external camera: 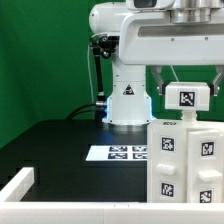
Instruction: Assemble cabinet
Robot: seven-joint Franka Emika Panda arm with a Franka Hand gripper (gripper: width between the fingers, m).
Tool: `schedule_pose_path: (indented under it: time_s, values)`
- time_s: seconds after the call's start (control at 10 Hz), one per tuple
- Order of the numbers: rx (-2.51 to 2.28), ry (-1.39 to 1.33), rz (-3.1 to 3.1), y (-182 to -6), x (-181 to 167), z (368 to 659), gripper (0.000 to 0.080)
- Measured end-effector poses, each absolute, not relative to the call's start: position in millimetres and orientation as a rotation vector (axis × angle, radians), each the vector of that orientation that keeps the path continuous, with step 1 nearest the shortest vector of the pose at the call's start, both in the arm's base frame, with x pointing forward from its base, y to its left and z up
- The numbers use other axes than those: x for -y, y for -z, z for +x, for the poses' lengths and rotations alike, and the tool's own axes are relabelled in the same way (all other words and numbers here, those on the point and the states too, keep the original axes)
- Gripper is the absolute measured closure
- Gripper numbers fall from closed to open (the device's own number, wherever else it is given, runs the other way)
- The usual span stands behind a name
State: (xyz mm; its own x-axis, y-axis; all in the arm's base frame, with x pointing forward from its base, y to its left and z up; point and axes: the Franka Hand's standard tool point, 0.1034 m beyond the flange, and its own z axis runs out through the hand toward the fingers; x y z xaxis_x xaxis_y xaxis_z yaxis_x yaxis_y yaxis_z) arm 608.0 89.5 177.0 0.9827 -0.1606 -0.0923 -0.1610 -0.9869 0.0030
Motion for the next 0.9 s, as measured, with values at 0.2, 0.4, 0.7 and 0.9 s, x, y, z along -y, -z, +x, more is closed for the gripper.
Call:
schedule_pose_path:
  time_s: [0.2, 0.4, 0.7, 0.9]
  values:
    - [-0.241, -0.145, -3.125, -172.4, -94.3, 606.1, 0.0245]
    - [-0.240, -0.113, -3.123, -172.0, -94.1, 608.8, 0.0245]
    - [-0.238, -0.090, -3.122, -172.2, -92.7, 608.3, 0.0245]
    - [-0.239, -0.100, -3.121, -173.1, -91.5, 601.8, 0.0245]
